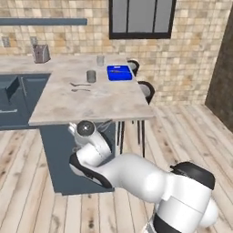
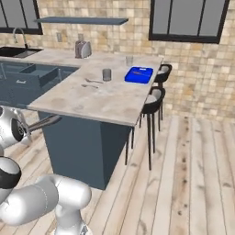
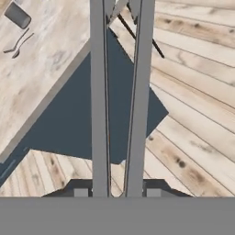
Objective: Take the tongs from the drawer on the left and place them on the dining counter next to the tray containing the kebab skewer.
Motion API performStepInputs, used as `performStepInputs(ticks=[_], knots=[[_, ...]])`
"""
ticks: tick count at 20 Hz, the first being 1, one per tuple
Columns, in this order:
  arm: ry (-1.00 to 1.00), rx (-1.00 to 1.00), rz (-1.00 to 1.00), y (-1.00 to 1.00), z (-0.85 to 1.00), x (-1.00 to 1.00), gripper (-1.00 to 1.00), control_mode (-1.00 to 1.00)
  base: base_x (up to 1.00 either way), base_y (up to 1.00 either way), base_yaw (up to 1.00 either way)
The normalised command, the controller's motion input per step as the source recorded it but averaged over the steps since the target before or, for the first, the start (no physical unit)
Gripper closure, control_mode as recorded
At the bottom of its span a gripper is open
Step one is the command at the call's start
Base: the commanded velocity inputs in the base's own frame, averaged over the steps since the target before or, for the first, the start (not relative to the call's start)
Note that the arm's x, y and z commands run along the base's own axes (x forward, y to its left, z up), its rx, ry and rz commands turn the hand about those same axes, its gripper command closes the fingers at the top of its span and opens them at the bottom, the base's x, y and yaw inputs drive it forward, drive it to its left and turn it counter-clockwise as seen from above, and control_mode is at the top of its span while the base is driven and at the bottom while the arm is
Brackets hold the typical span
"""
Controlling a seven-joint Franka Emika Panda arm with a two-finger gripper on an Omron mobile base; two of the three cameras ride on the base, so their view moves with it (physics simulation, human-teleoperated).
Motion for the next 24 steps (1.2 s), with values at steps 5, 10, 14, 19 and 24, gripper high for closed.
performStepInputs(ticks=[5,10,14,19,24], knots=[[0.0,0.0,0.0,0.0,0.0,0.0,1.0,1.0,0.69,-1.0,0.27],[0.0,0.0,0.0,0.0,0.0,0.0,1.0,1.0,0.77,-1.0,0.27],[0.0,0.0,0.0,0.0,0.0,0.0,1.0,1.0,0.75,-1.0,0.3],[0.0,0.0,0.0,0.0,0.0,0.0,1.0,1.0,0.75,-1.0,0.33],[0.0,0.0,0.0,0.0,0.0,0.0,1.0,1.0,0.67,-1.0,0.41]])
